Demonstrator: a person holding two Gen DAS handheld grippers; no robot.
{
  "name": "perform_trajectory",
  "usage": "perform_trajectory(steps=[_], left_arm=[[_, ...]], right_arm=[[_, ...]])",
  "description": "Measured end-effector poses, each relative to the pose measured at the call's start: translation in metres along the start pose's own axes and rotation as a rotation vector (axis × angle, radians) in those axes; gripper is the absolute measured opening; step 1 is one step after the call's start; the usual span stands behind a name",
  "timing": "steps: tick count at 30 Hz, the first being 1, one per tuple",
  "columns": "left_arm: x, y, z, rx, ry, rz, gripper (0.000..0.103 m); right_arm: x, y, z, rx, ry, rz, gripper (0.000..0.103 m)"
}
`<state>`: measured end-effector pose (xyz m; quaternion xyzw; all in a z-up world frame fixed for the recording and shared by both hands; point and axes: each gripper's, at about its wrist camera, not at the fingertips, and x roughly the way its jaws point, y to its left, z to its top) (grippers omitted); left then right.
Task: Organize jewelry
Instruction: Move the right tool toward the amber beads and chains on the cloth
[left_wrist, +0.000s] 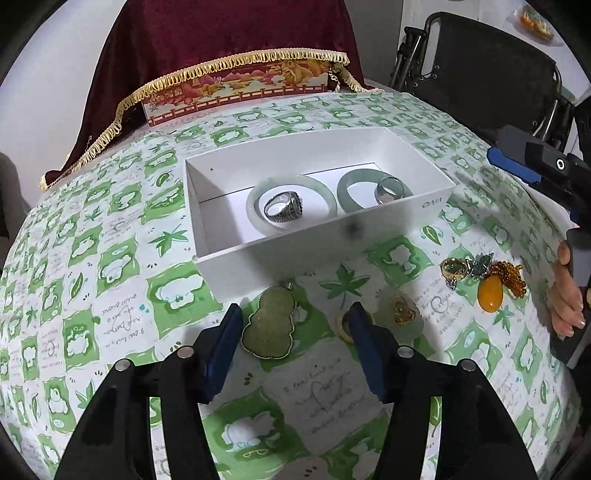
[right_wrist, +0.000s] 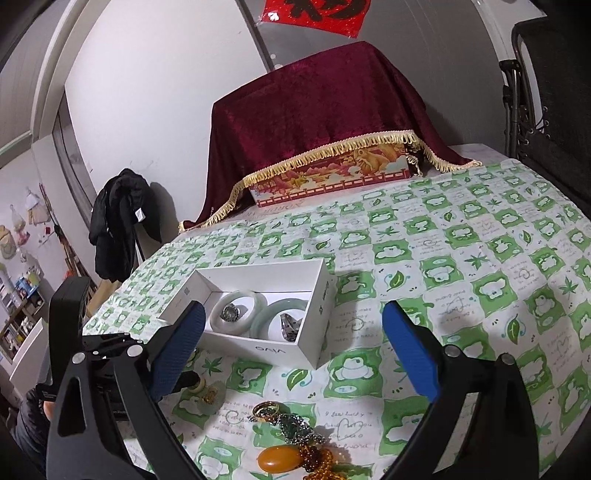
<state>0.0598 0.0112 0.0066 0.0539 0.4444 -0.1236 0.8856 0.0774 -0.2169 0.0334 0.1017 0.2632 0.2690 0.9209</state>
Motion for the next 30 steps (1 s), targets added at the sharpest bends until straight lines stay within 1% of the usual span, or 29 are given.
perform_trajectory(steps=[3,8,10,12,15,17,19,20,21,22,23,24,25,26,27,28,29,30], left_arm=[[-0.002,-0.003,-0.003,0.001,0.003,-0.003,0.060],[-0.016,-0.016,-0.022,0.033,0.000,-0.054,0.058],[-0.019,-0.021,-0.026,0.045,-0.004,-0.047,0.058],[-0.017,-0.015,-0.024,0.013,-0.003,-0.050,0.059],[-0.017,0.002,-0.020,-0.073,-0.008,-0.055,0.059],[-0.014,0.009,-0.015,-0.112,-0.010,-0.053,0.059],[-0.009,0.008,-0.008,-0.106,-0.007,-0.022,0.060],[-0.007,0.006,-0.005,-0.095,-0.005,-0.006,0.062],[-0.005,0.004,-0.003,-0.088,-0.001,0.007,0.070],[-0.001,0.001,-0.001,-0.080,0.009,0.037,0.079],[0.001,0.001,0.000,-0.075,0.013,0.054,0.083],[0.002,0.002,0.001,-0.080,0.019,0.084,0.093],[0.004,0.007,0.000,-0.098,0.031,0.104,0.100],[0.005,0.013,-0.001,-0.124,0.040,0.099,0.100],[0.003,0.018,-0.002,-0.142,0.038,0.088,0.100],[0.001,0.023,-0.004,-0.149,0.040,0.097,0.100],[-0.001,0.025,-0.006,-0.153,0.037,0.097,0.100],[-0.004,0.027,-0.008,-0.159,0.036,0.103,0.100]], right_arm=[[-0.003,0.002,-0.004,-0.008,0.019,-0.003,0.092],[-0.012,-0.002,-0.010,0.014,0.029,-0.003,0.092],[-0.015,-0.002,-0.011,0.017,0.024,-0.005,0.092],[-0.017,-0.002,-0.012,0.016,0.019,-0.009,0.092],[-0.021,-0.004,-0.012,0.020,0.021,-0.011,0.092],[-0.023,-0.004,-0.013,0.022,0.027,-0.013,0.092],[-0.027,-0.004,-0.016,0.018,0.036,-0.018,0.091],[-0.029,-0.004,-0.018,0.014,0.042,-0.022,0.090],[-0.031,-0.004,-0.021,0.009,0.049,-0.030,0.090],[-0.034,-0.004,-0.025,0.005,0.060,-0.035,0.090],[-0.035,-0.005,-0.029,0.000,0.074,-0.039,0.090],[-0.036,-0.005,-0.032,-0.005,0.088,-0.046,0.090],[-0.036,-0.005,-0.036,-0.012,0.102,-0.054,0.088],[-0.037,-0.004,-0.040,-0.025,0.123,-0.063,0.086],[-0.036,-0.004,-0.043,-0.036,0.141,-0.067,0.081],[-0.035,-0.002,-0.048,-0.056,0.166,-0.070,0.073],[-0.033,0.002,-0.053,-0.089,0.199,-0.076,0.067],[-0.031,0.005,-0.057,-0.109,0.219,-0.081,0.052]])
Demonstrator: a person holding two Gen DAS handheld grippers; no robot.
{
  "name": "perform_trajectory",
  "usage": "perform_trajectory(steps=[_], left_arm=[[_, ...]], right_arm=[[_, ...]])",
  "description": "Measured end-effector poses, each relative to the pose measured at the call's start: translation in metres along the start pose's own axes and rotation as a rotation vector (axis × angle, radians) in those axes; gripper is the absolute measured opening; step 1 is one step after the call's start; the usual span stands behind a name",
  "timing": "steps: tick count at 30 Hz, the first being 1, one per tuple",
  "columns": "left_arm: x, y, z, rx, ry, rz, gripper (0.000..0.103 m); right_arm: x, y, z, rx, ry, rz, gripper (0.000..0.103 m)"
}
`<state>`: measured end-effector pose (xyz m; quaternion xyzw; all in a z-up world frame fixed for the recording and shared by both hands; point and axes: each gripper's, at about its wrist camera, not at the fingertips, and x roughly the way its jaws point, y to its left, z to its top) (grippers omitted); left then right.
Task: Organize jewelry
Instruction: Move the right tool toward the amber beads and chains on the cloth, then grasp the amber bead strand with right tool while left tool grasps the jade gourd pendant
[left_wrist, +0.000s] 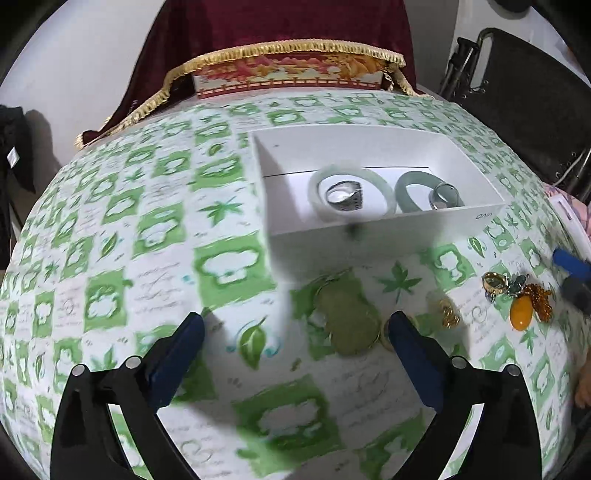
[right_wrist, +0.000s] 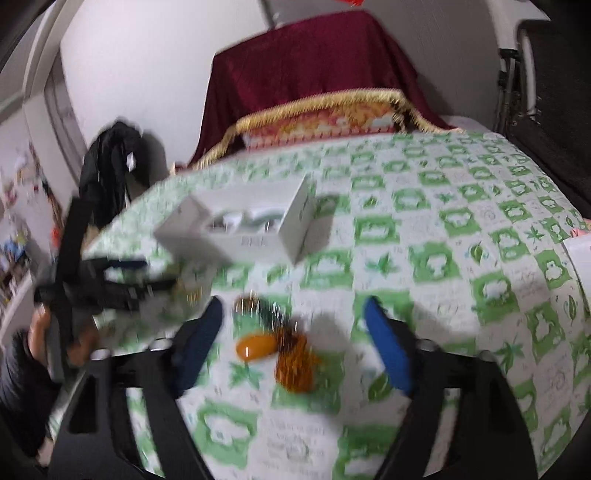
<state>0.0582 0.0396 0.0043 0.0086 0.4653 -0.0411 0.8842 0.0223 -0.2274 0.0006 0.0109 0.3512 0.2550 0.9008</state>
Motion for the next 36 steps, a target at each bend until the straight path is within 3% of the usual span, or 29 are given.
perform_trajectory(steps=[1,3,8,14,16,22,28,36], left_arm=[[-0.002,0.002,-0.003,-0.006,-0.001,0.007,0.100],[-0.006,0.006,-0.011,0.007,0.008,0.047,0.100],[-0.019,0.013,-0.027,0.000,0.001,0.049,0.100],[-0.017,0.004,-0.022,0.018,-0.016,0.008,0.099],[-0.014,-0.002,-0.018,0.038,-0.017,0.022,0.098],[-0.003,-0.009,-0.006,0.059,-0.012,0.021,0.093],[0.007,-0.009,0.007,0.037,-0.009,0.039,0.094],[-0.001,0.022,-0.002,-0.046,-0.006,0.101,0.095]], right_arm=[[0.001,0.003,-0.003,-0.016,0.021,0.003,0.041],[0.001,0.005,-0.007,-0.037,0.039,-0.003,0.033],[0.010,-0.007,-0.010,0.023,0.100,-0.005,0.034],[0.021,-0.010,-0.007,0.049,0.126,0.036,0.035],[0.023,-0.009,-0.006,0.059,0.130,0.086,0.019],[0.024,-0.018,-0.007,0.126,0.132,0.159,0.019],[0.025,-0.019,-0.006,0.134,0.134,0.168,0.020],[0.025,-0.020,-0.007,0.139,0.134,0.174,0.020]])
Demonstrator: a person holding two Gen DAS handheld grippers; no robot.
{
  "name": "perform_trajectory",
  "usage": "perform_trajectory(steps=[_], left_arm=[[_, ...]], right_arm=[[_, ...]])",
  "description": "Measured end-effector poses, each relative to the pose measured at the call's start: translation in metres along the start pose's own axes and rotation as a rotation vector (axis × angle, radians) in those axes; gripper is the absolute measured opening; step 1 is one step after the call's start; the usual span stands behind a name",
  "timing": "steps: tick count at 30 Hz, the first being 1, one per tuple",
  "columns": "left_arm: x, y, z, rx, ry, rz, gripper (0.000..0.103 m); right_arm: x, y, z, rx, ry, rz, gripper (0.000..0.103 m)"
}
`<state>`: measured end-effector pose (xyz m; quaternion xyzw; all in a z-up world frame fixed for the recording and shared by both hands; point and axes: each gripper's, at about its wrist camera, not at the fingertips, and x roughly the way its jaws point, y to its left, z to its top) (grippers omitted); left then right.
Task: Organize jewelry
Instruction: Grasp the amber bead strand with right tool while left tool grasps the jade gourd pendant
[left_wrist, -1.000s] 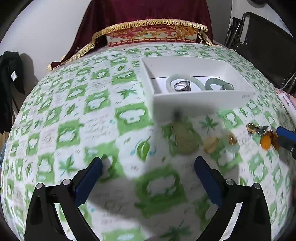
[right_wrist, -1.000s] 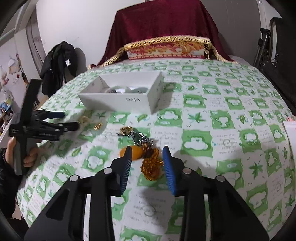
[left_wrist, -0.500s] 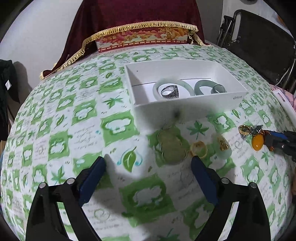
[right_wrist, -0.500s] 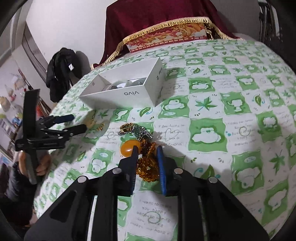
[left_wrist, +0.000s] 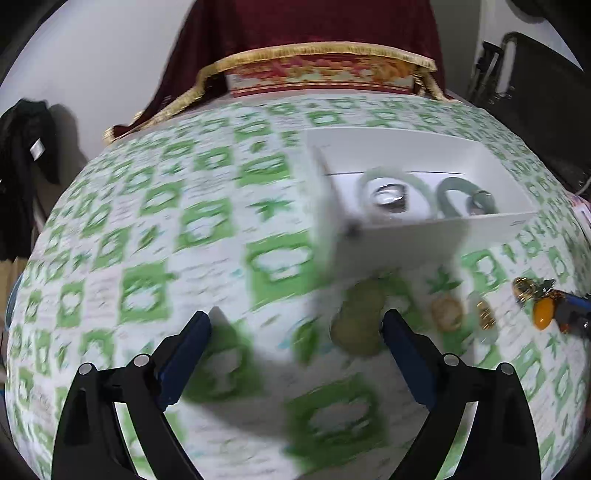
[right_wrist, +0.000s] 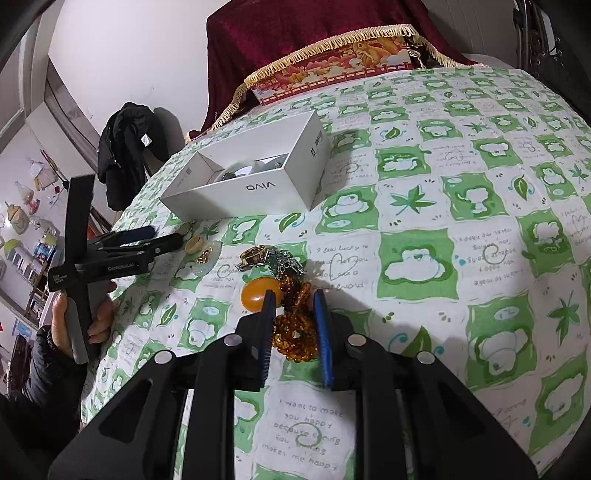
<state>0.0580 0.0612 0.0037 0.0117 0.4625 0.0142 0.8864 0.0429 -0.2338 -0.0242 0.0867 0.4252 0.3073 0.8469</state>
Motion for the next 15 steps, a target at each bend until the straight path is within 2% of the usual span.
perform_trajectory(steps=[3,6,10,13,15], left_arm=[[-0.008,0.019,-0.012,-0.043,-0.001,0.011,0.092],[-0.015,0.021,-0.015,-0.044,-0.022,0.004,0.079],[-0.018,-0.004,-0.012,0.069,-0.056,-0.027,0.061],[-0.015,-0.024,-0.009,0.160,-0.078,-0.009,0.060],[-0.012,-0.030,-0.005,0.201,-0.081,-0.023,0.060]], right_arm=[[0.000,0.001,0.000,-0.002,0.000,-0.002,0.020],[0.000,0.000,0.000,-0.003,0.000,-0.002,0.020],[0.000,0.000,0.000,-0.001,0.000,-0.001,0.020],[-0.001,0.000,0.000,-0.002,0.000,-0.001,0.020],[-0.001,0.000,0.000,-0.001,0.000,0.000,0.020]])
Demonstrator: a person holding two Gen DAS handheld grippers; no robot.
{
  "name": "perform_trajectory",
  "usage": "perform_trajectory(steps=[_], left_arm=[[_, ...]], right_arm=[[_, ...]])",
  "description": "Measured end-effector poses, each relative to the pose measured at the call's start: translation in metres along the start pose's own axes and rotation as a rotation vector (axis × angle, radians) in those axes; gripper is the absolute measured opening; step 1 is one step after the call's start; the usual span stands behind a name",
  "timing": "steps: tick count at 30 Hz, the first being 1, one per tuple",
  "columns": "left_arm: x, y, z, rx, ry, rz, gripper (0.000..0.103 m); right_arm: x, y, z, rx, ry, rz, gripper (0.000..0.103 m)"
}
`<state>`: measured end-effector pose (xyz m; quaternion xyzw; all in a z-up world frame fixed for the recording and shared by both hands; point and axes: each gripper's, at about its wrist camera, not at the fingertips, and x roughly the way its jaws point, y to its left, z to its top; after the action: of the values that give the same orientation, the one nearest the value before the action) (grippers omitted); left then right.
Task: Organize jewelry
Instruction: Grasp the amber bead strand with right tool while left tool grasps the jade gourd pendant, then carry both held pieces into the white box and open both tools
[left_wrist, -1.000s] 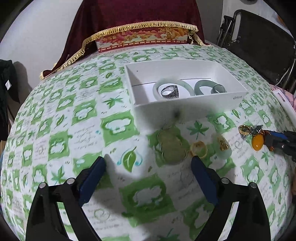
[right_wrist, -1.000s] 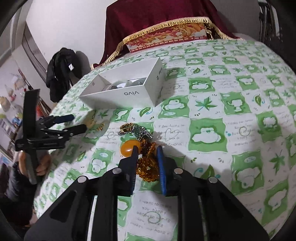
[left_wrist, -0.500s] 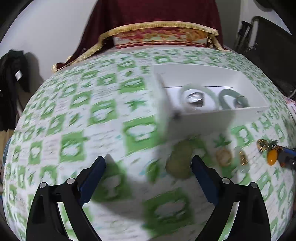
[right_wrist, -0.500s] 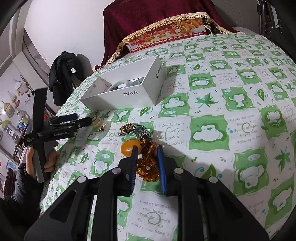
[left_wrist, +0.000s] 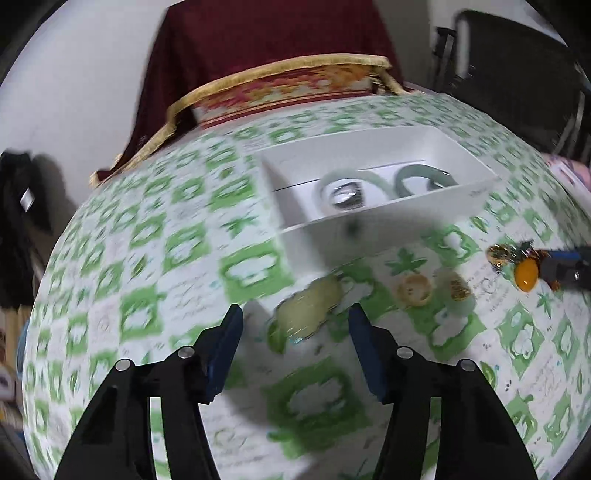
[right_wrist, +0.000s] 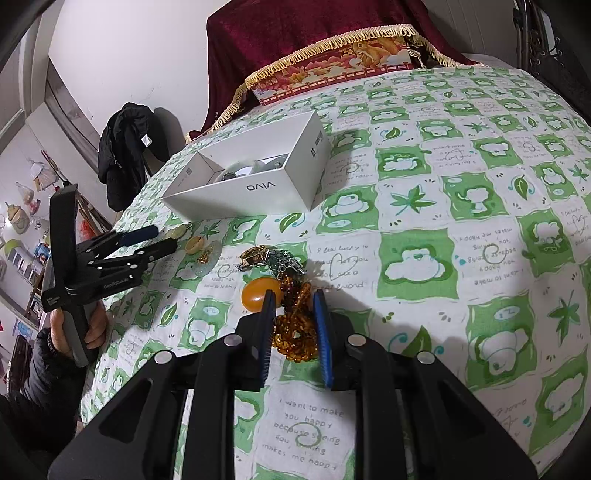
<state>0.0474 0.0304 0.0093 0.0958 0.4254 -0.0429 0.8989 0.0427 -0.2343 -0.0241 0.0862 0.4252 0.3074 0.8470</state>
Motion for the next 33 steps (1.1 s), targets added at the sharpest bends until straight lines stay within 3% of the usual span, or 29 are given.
perform_trajectory(steps=[4,5,7,8,17,33], left_arm=[[0.008,0.000,0.008,0.040,-0.004,-0.044,0.058],[0.010,0.002,0.008,0.033,0.000,-0.069,0.054],[0.009,0.002,0.008,0.024,0.005,-0.124,0.031],[0.006,-0.001,0.005,0.035,0.001,-0.126,0.029],[-0.011,-0.018,-0.013,0.031,-0.013,-0.097,0.028],[-0.038,-0.019,-0.014,-0.016,-0.089,-0.128,0.028]], right_arm=[[0.000,0.000,0.000,0.005,-0.001,0.005,0.020],[0.000,0.000,0.000,0.006,-0.001,0.006,0.020],[0.000,0.000,-0.001,0.008,-0.002,0.009,0.020],[0.000,0.000,-0.001,0.009,-0.002,0.010,0.020],[-0.001,-0.001,0.000,0.010,-0.006,0.010,0.020],[-0.025,0.005,0.003,0.004,-0.140,0.064,0.017]])
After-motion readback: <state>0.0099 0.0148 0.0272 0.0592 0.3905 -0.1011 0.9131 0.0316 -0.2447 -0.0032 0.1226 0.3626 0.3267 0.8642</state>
